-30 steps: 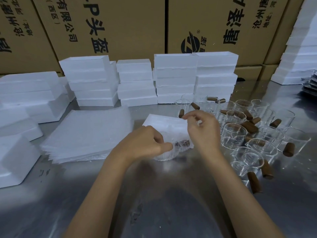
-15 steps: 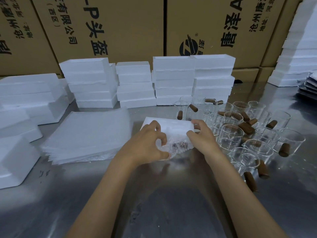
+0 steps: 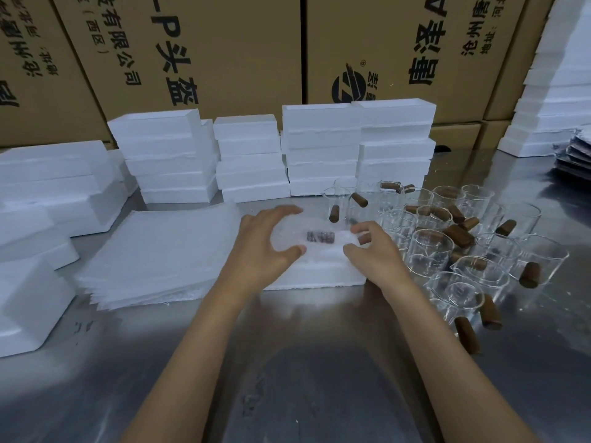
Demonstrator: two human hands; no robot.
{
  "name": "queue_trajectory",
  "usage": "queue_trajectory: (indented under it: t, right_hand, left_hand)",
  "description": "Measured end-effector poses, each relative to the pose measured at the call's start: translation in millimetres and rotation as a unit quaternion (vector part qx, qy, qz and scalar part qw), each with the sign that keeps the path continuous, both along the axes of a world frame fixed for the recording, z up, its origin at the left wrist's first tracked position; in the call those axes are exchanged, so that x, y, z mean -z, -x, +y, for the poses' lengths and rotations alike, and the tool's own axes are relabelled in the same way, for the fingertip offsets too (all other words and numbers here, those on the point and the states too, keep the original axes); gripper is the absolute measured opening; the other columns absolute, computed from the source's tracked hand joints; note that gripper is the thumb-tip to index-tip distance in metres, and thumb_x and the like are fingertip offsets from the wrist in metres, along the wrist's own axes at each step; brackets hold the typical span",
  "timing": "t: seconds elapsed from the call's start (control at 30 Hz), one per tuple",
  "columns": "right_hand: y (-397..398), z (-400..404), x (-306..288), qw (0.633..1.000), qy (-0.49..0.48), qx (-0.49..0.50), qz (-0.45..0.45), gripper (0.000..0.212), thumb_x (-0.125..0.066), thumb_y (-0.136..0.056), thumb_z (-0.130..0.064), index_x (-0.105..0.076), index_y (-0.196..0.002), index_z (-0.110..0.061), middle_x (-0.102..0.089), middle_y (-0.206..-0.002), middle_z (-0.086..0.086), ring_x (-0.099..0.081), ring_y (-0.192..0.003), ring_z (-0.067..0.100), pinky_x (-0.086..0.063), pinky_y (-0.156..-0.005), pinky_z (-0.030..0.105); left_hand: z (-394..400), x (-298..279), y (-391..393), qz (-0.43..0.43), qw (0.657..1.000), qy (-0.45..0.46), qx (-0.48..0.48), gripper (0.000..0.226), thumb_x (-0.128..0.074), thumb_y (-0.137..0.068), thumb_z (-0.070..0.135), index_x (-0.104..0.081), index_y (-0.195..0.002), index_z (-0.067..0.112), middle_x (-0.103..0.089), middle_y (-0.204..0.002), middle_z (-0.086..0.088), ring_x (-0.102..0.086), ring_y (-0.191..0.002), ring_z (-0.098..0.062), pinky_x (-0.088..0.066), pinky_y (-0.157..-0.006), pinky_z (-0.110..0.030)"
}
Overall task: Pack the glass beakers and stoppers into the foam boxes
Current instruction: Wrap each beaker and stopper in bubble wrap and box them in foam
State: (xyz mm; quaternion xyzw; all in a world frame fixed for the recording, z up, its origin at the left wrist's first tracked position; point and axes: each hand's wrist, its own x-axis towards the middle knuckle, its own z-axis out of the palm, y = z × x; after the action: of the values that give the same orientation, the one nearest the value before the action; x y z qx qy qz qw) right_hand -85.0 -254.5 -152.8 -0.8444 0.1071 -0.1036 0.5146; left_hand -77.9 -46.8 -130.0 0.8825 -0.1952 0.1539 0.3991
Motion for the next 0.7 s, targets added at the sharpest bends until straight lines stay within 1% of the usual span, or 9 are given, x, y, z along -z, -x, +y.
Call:
queue_trajectory:
  t: [0.07, 0.1, 0.2, 0.23, 0.3, 0.43, 0.53, 0.6, 0.7]
  right_hand:
    - [0, 0, -1, 1.000, -0.004, 0.000, 0.001, 0.033, -0.061, -0.089, -0.019, -0.054, -0.121, -0.023, -0.051, -0.112, -0.001, -0.054, -0.096, 0.018, -0.044, -0.082, 0.032]
    - [0, 0, -1, 1.000, -0.007, 0.001, 0.002, 0.033, -0.061, -0.089, -0.018, -0.054, -0.120, -0.023, -0.051, -0.112, 0.000, -0.054, -0.097, 0.018, -0.045, -0.084, 0.033]
    - [0, 0, -1, 1.000, -0.018, 0.001, 0.007, 0.032, -0.061, -0.088, -0.018, -0.054, -0.120, -0.022, -0.052, -0.112, -0.001, -0.055, -0.098, 0.019, -0.045, -0.086, 0.034]
    - [0, -1, -1, 1.000, -0.020, 0.000, 0.008, 0.032, -0.061, -0.088, -0.018, -0.053, -0.120, -0.022, -0.052, -0.112, 0.000, -0.055, -0.099, 0.019, -0.046, -0.086, 0.034]
    - [-1, -1, -1, 1.000, -0.029, -0.001, 0.009, 0.032, -0.061, -0.088, -0.018, -0.053, -0.120, -0.023, -0.052, -0.112, -0.001, -0.056, -0.100, 0.020, -0.047, -0.088, 0.036]
    - [-3, -1, 1, 0.998, -0.060, 0.007, 0.003, 0.030, -0.059, -0.088, -0.016, -0.054, -0.117, -0.023, -0.053, -0.112, 0.000, -0.056, -0.095, 0.017, -0.046, -0.078, 0.031]
    - [-5, 0, 4, 0.995, -0.093, 0.024, -0.009, 0.027, -0.057, -0.089, -0.016, -0.055, -0.115, -0.024, -0.054, -0.113, 0.001, -0.055, -0.092, 0.014, -0.041, -0.067, 0.027]
    - [-6, 2, 6, 0.993, -0.107, 0.033, -0.024, 0.025, -0.055, -0.091, -0.016, -0.056, -0.114, -0.023, -0.055, -0.116, 0.002, -0.056, -0.097, 0.018, -0.042, -0.070, 0.028]
    - [-7, 4, 8, 0.991, -0.124, 0.043, -0.039, 0.023, -0.052, -0.092, -0.017, -0.058, -0.113, -0.022, -0.057, -0.120, 0.000, -0.058, -0.103, 0.020, -0.046, -0.085, 0.034]
  left_hand:
    - [-1, 5, -3, -0.006, 1.000, -0.025, -0.014, 0.045, -0.076, -0.084, 0.032, -0.059, -0.123, 0.047, -0.052, -0.127, 0.023, -0.037, -0.117, -0.011, -0.032, -0.106, -0.028]
    - [-1, 7, -4, -0.007, 0.999, -0.029, -0.021, 0.044, -0.075, -0.085, 0.033, -0.060, -0.124, 0.047, -0.053, -0.131, 0.017, -0.037, -0.119, -0.012, -0.030, -0.108, -0.028]
    - [0, 11, -7, 0.004, 1.000, -0.018, -0.002, 0.046, -0.074, -0.087, 0.031, -0.060, -0.127, 0.047, -0.048, -0.137, 0.013, -0.031, -0.119, -0.004, -0.016, -0.097, 0.002]
    - [1, 13, -7, 0.006, 1.000, -0.019, 0.005, 0.046, -0.074, -0.087, 0.030, -0.059, -0.128, 0.046, -0.048, -0.137, 0.013, -0.029, -0.118, -0.001, -0.013, -0.092, 0.008]
    - [1, 17, -8, 0.007, 1.000, -0.021, 0.012, 0.046, -0.074, -0.087, 0.028, -0.060, -0.128, 0.045, -0.046, -0.139, 0.014, -0.026, -0.115, 0.004, -0.010, -0.090, 0.010]
    - [0, 22, -11, 0.017, 1.000, -0.002, 0.013, 0.043, -0.072, -0.089, 0.030, -0.059, -0.125, 0.049, -0.045, -0.144, 0.016, -0.033, -0.128, -0.002, -0.016, -0.104, -0.006]
    - [-2, 26, -10, 0.035, 0.999, 0.033, 0.018, 0.040, -0.069, -0.092, 0.030, -0.057, -0.123, 0.053, -0.040, -0.147, 0.020, -0.030, -0.135, 0.001, -0.012, -0.095, 0.008]
    - [-4, 29, -9, 0.016, 1.000, 0.013, 0.005, 0.038, -0.065, -0.094, 0.032, -0.056, -0.126, 0.051, -0.038, -0.149, 0.020, -0.028, -0.135, 0.001, -0.009, -0.099, 0.004]
    - [-7, 27, -6, -0.001, 1.000, -0.019, -0.016, 0.036, -0.061, -0.095, 0.037, -0.058, -0.130, 0.047, -0.038, -0.153, 0.014, -0.026, -0.141, -0.004, -0.010, -0.110, -0.014]
